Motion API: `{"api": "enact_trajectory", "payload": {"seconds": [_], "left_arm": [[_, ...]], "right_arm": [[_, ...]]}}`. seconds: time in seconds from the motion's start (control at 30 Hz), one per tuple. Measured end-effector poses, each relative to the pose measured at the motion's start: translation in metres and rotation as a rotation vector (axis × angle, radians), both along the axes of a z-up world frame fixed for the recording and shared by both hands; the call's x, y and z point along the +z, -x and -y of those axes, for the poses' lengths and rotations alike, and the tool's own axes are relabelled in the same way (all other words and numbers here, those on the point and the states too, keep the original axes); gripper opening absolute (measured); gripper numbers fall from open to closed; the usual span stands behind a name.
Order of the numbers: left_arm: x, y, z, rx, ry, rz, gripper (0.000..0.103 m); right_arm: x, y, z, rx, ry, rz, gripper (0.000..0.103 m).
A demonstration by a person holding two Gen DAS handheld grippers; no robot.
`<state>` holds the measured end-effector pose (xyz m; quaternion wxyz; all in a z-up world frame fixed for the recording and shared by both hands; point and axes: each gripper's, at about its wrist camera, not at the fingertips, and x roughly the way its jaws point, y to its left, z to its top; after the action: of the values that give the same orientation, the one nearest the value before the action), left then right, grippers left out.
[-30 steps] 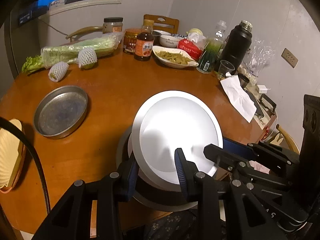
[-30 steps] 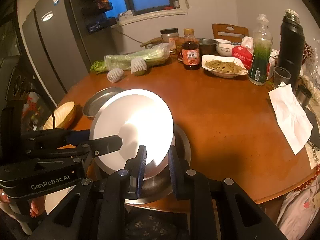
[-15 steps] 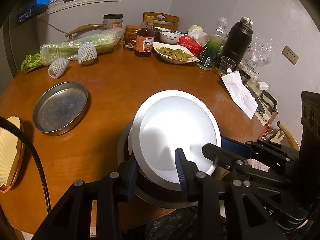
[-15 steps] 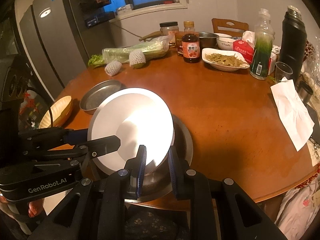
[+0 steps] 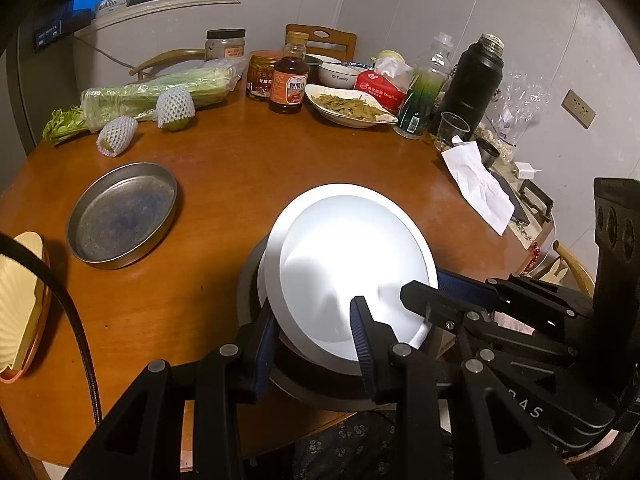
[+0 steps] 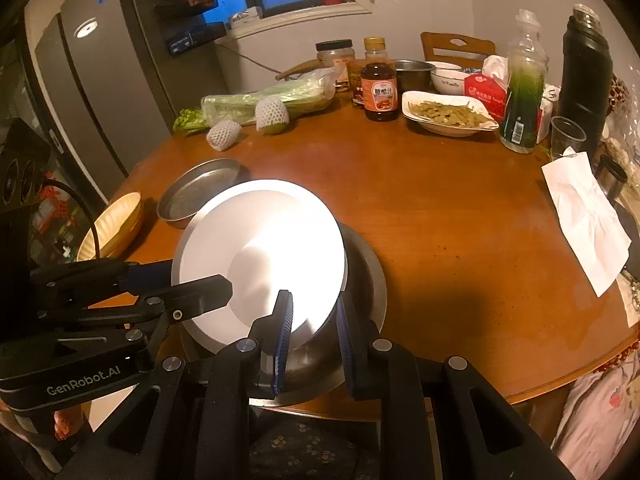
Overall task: Organize plates and bowls
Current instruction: 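Carry the second noodle cup over the steel bowl and lower it in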
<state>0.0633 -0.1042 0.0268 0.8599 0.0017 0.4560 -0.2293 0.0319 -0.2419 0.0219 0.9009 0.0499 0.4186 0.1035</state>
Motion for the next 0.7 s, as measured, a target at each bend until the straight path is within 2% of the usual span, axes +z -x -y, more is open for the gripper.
{"api": "enact_trajectory", "payload": {"seconds": [0.7], "left_arm": [[0.002,-0.001,-0.012,0.017,0.022,0.003,0.036]], "right_arm": [[0.001,-0.003,0.007,-0.051,0.005,-0.012,0.025]]}}
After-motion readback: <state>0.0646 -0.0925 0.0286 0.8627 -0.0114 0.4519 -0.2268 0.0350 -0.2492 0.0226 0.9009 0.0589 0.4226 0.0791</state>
